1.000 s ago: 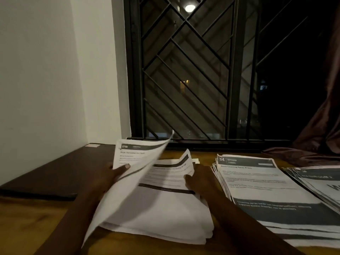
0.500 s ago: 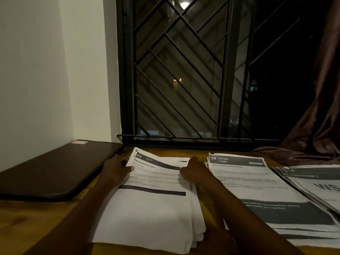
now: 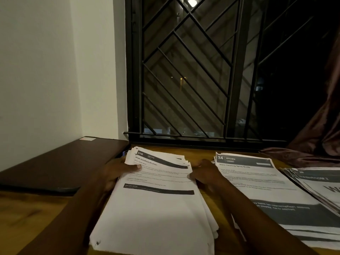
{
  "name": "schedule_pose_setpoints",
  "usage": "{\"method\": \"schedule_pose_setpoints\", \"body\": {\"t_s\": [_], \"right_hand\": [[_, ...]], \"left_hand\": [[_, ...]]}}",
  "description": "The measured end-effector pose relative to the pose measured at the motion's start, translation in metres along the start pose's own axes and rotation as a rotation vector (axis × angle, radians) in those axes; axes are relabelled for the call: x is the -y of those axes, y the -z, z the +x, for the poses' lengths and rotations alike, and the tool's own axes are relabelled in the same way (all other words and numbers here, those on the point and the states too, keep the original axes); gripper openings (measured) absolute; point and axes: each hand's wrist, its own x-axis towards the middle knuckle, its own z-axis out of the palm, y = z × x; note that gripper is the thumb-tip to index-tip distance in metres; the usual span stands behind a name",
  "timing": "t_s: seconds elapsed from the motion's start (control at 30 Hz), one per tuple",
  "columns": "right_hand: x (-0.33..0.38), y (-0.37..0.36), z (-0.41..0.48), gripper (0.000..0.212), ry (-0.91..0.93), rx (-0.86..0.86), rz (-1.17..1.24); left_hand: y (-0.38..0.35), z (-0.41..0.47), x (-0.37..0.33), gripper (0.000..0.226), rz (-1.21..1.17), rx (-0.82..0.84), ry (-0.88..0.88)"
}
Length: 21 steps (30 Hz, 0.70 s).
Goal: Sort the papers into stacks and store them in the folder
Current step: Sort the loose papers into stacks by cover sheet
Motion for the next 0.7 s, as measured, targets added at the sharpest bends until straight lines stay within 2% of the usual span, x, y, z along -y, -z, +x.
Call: {"method": "schedule_pose_setpoints", "body": {"t_s": [0.07, 0.1, 0.17, 0.2, 0.27, 0.3, 0.37, 0.4, 0.43, 0.5, 0.53, 0.6, 0.7], "right_hand": [[-0.001, -0.004, -0.002, 0.051, 0.029, 0.002, -0.027], [-0.001, -0.005, -0.005, 0.061, 0.06, 0.008, -0.037], [-0.003, -0.005, -0.004, 0.084, 0.11, 0.017, 0.034], [-0.003, -0.002, -0.005, 0.086, 0.103, 0.044, 0.149], [-0.003, 0.008, -0.009, 0.077, 0.074, 0.21, 0.379], [-0.002, 0.014, -0.013, 0.064, 0.07, 0.344, 0.458], [-0.002, 0.017, -0.019, 0.039, 0.115, 0.558, 0.577], [-0.002, 0.015, -0.019, 0.035, 0.135, 0.579, 0.598], [-0.001, 0.012, -0.02, 0.034, 0.15, 0.557, 0.59], [0.003, 0.008, -0.018, 0.034, 0.17, 0.444, 0.607], [0.007, 0.009, -0.017, 0.034, 0.189, 0.382, 0.629], [0.021, 0.015, -0.021, 0.031, 0.258, 0.232, 0.695], [0.048, 0.026, -0.042, 0.023, 0.506, -0.161, 0.597]], "left_hand": [[-0.02, -0.022, -0.022, 0.106, -0.046, 0.108, -0.018], [-0.027, -0.03, -0.03, 0.108, -0.072, 0.135, -0.042], [-0.036, -0.041, -0.043, 0.097, -0.188, 0.128, -0.102], [-0.037, -0.046, -0.05, 0.085, -0.256, 0.078, -0.116], [-0.037, -0.054, -0.061, 0.055, -0.379, -0.047, -0.14], [-0.035, -0.057, -0.066, 0.046, -0.437, -0.095, -0.164], [-0.035, -0.058, -0.069, 0.048, -0.533, -0.135, -0.194], [-0.037, -0.061, -0.072, 0.052, -0.567, -0.127, -0.185], [-0.041, -0.064, -0.076, 0.047, -0.581, -0.103, -0.175], [-0.05, -0.07, -0.086, 0.018, -0.519, -0.105, -0.169], [-0.052, -0.072, -0.095, 0.012, -0.471, -0.136, -0.184], [-0.051, -0.077, -0.119, 0.016, -0.392, -0.209, -0.25], [-0.051, -0.086, -0.16, 0.024, -0.335, -0.263, -0.374]]}}
